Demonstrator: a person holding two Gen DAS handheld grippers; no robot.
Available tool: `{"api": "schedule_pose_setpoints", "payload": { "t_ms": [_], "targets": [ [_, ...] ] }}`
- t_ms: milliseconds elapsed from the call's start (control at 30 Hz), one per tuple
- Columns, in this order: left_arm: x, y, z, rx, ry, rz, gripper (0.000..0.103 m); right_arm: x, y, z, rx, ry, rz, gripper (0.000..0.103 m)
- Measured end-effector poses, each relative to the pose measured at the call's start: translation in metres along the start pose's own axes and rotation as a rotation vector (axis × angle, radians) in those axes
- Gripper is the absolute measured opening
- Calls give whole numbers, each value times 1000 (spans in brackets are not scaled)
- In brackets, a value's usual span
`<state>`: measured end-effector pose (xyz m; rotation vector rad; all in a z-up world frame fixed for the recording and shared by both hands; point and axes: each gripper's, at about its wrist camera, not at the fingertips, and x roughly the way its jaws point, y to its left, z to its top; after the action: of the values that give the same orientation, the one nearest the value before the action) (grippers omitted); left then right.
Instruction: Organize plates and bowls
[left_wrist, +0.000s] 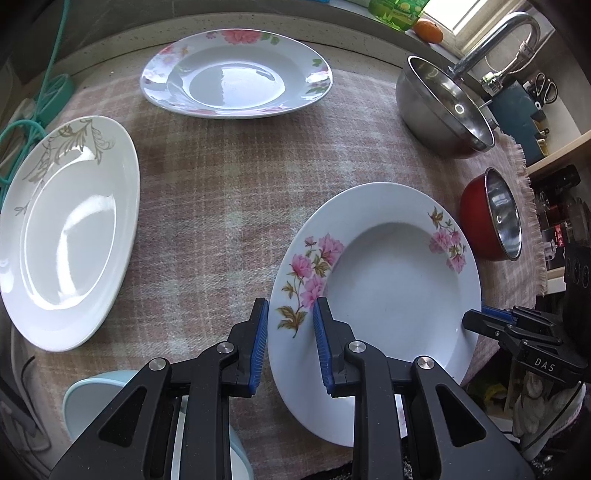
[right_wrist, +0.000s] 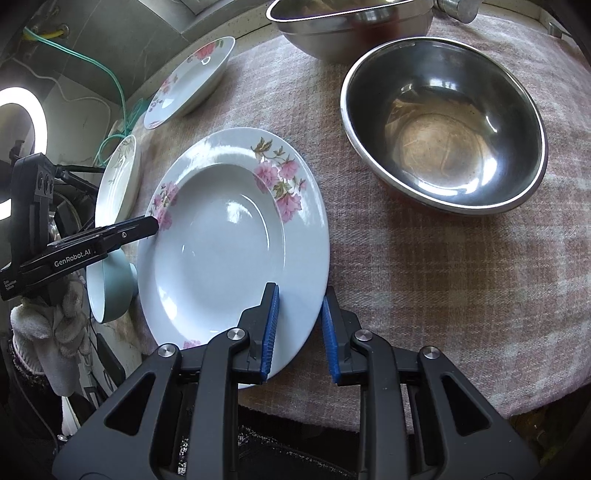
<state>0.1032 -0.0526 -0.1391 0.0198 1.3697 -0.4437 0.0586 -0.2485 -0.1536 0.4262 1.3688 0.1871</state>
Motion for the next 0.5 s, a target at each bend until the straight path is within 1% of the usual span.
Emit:
{"api": "schedule_pose_setpoints", "payload": {
  "t_ms": [400,500],
  "targets": [
    [1,-2,3,15,-1,1,23,-2,-3,-12,-1,15,3,24],
    [0,-5,4,28,-8,15,23,-6,-1,-11,-12,-3,-24,25]
  ]
}}
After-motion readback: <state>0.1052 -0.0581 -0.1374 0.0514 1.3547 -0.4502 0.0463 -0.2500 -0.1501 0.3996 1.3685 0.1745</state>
